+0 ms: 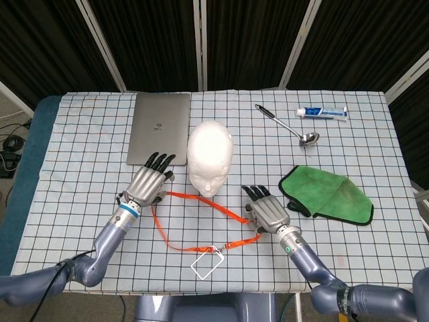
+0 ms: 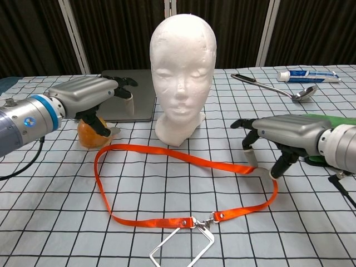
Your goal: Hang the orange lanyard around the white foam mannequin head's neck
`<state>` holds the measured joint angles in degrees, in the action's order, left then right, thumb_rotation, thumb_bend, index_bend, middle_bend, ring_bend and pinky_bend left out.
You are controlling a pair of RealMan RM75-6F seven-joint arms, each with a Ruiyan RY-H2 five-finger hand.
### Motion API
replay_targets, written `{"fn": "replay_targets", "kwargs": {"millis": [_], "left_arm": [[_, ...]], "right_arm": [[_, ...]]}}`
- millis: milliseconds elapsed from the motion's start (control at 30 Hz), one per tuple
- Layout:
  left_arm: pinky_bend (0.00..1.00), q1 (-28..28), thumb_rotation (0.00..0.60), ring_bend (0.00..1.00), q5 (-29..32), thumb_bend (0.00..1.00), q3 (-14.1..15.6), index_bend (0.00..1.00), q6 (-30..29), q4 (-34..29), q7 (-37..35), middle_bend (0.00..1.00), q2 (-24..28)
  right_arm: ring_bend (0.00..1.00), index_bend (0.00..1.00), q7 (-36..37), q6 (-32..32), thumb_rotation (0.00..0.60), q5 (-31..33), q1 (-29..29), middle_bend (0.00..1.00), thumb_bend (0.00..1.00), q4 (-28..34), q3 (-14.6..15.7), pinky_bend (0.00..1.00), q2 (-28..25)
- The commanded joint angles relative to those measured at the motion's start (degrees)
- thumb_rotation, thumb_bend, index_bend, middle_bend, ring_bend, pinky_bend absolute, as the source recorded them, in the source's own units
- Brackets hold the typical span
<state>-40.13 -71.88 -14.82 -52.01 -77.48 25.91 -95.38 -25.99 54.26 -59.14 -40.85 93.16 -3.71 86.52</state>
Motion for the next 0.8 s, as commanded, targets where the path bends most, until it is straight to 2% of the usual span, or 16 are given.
{"fn": "replay_targets", "kwargs": {"millis": [33,300,633,800], "left_arm": [[0.00,-2.16,0.600,0.00,0.55,0.36,0.56,0.42,2.55,3.42,-1.18,0.00,-2.36],[0.00,-3.41,0.600,0.00,3.08,0.44,2.09,0.45,4.37,8.02,-0.94,0.00,-5.38],[0.00,-3.90,0.600,0.00,3.53,0.44,3.34,0.46,3.28,12.06,-1.46,0.00,-8.16],[0.00,-4.05,0.600,0.00,4.22,0.47,3.76,0.51,3.23,13.32,-1.62,0.00,-8.83]], "right_arm": [[0.00,0.69,0.23,-0.15,0.600,0.03,0.00,0.00,0.43,-0.21,-0.03,0.00,0.16],[0.00,0.69,0.89,-0.65,0.600,-0.47,0.05,0.00,0.43,-0.79,0.11,0.00,0.44],[0.00,0.69,1.73,-0.88,0.600,-0.74,0.29,0.00,0.43,-1.35,0.07,0.00,0.55],[0.00,0.69,2.20,-1.01,0.600,-0.91,0.46,0.00,0.43,-1.70,0.07,0.00,0.49]]}}
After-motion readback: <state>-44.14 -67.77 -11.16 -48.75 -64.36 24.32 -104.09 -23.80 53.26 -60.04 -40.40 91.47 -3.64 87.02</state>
